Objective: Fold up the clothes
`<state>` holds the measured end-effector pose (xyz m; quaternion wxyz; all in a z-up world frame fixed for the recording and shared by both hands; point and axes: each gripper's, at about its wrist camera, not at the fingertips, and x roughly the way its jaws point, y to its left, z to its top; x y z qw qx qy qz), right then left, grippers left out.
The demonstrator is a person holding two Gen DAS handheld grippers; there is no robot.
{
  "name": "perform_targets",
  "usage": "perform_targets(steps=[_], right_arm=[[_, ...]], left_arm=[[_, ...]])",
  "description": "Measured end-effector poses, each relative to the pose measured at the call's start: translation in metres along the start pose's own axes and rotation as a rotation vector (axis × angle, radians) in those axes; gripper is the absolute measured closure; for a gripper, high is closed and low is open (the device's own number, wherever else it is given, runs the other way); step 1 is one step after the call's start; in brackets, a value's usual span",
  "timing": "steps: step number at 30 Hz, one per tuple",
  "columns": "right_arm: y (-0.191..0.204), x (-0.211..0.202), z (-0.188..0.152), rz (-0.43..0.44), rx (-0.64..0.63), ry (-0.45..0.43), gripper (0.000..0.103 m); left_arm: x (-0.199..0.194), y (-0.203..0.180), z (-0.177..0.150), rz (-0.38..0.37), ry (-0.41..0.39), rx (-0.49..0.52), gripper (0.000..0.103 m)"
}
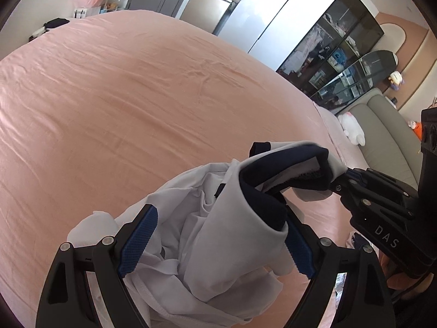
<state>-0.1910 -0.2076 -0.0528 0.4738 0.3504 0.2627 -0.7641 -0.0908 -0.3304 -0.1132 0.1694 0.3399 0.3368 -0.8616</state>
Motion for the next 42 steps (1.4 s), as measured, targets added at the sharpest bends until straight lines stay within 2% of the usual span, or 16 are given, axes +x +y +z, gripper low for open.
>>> perform_targets(steps=[4,13,17,19,20,22,24,25,26,27,32,38,40,42], right_arm=[[-0.002,-0.001,-0.001,0.0,0.009,-0.007,0.095],[-0.009,-0.001,-0.005,-0.013,0.012,-0.008,0.095],[-0.008,-0.001,-0.009,-0.014,-0.018,-0.022,0.094],[-0.004,0.0,-0.011,-0.037,-0.056,-0.028,0.094],[-0.002,0.001,-0.012,-0.058,-0.079,-0.026,0.092],[0.003,0.003,-0.014,-0.093,-0.129,-0.024,0.079],[0.007,0.004,-0.016,-0.094,-0.162,-0.04,0.054],[0.009,0.004,-0.017,-0.093,-0.178,-0.048,0.052],[0.009,0.004,-0.017,-0.099,-0.177,-0.06,0.052],[0.009,0.005,-0.016,-0.106,-0.172,-0.072,0.052],[0.004,0.011,-0.013,-0.101,-0.137,-0.115,0.052],[0.016,0.028,-0.014,-0.136,-0.214,-0.093,0.052],[0.02,0.032,-0.014,-0.151,-0.221,-0.083,0.059],[0.019,0.035,-0.013,-0.155,-0.182,-0.076,0.08]], left_arm=[[0.003,-0.001,-0.002,-0.005,-0.01,-0.004,0.015],[0.009,0.014,0.0,-0.066,-0.013,-0.061,0.015],[0.009,0.018,0.001,-0.085,-0.012,-0.071,0.019],[0.011,0.02,0.001,-0.097,-0.005,-0.079,0.025],[0.011,0.02,0.001,-0.097,-0.001,-0.078,0.03],[0.012,0.021,0.002,-0.116,0.008,-0.073,0.04],[0.013,0.021,0.003,-0.149,0.015,-0.072,0.055],[0.014,0.021,0.004,-0.156,0.015,-0.07,0.059],[0.013,0.02,0.004,-0.161,0.014,-0.066,0.067],[0.012,0.02,0.004,-0.162,0.015,-0.059,0.071],[0.012,0.019,0.005,-0.17,0.023,-0.041,0.072],[0.013,0.024,0.007,-0.189,0.037,-0.047,0.074],[0.013,0.026,0.008,-0.196,0.042,-0.048,0.074],[0.013,0.028,0.009,-0.202,0.046,-0.05,0.074]])
